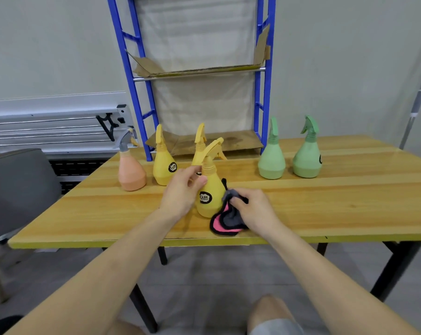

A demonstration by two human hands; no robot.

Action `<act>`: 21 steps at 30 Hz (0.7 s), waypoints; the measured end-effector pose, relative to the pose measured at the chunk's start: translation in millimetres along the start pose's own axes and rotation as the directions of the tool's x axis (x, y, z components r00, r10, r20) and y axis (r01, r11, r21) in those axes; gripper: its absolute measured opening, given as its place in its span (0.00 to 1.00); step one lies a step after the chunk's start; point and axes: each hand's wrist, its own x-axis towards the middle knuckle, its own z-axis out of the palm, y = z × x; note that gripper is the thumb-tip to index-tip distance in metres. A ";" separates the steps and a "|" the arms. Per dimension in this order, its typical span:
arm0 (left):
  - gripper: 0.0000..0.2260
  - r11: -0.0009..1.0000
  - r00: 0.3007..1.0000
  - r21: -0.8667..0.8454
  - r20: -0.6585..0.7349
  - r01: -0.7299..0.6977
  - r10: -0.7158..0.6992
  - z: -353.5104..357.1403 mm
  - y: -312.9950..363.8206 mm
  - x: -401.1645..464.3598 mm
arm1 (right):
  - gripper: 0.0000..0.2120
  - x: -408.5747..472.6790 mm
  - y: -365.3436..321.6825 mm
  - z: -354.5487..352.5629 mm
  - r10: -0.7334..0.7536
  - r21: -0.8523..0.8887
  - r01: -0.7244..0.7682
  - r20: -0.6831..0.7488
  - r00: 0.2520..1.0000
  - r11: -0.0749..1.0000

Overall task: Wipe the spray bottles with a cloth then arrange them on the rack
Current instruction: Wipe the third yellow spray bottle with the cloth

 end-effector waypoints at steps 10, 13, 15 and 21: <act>0.14 0.998 0.999 -0.048 -0.012 0.050 -0.051 4.7 2.4 -5.9 | 0.10 10.0 -42.1 8.3 -0.140 0.187 0.158 -0.104 0.985 0.970; 0.16 0.998 0.999 -0.048 -0.008 0.047 -0.048 2.2 -0.1 -5.2 | 0.12 3.2 -22.5 10.1 -0.085 0.168 0.094 -0.062 0.994 0.981; 0.18 0.995 0.998 -0.078 0.011 0.055 -0.054 0.7 -1.4 -5.4 | 0.14 1.1 -11.0 9.1 -0.040 0.122 0.043 -0.028 0.999 0.992; 0.18 0.998 0.999 -0.046 0.020 0.037 -0.036 -0.3 -7.1 -5.5 | 0.15 -1.1 -8.7 11.9 -0.007 0.071 0.010 -0.040 0.999 0.997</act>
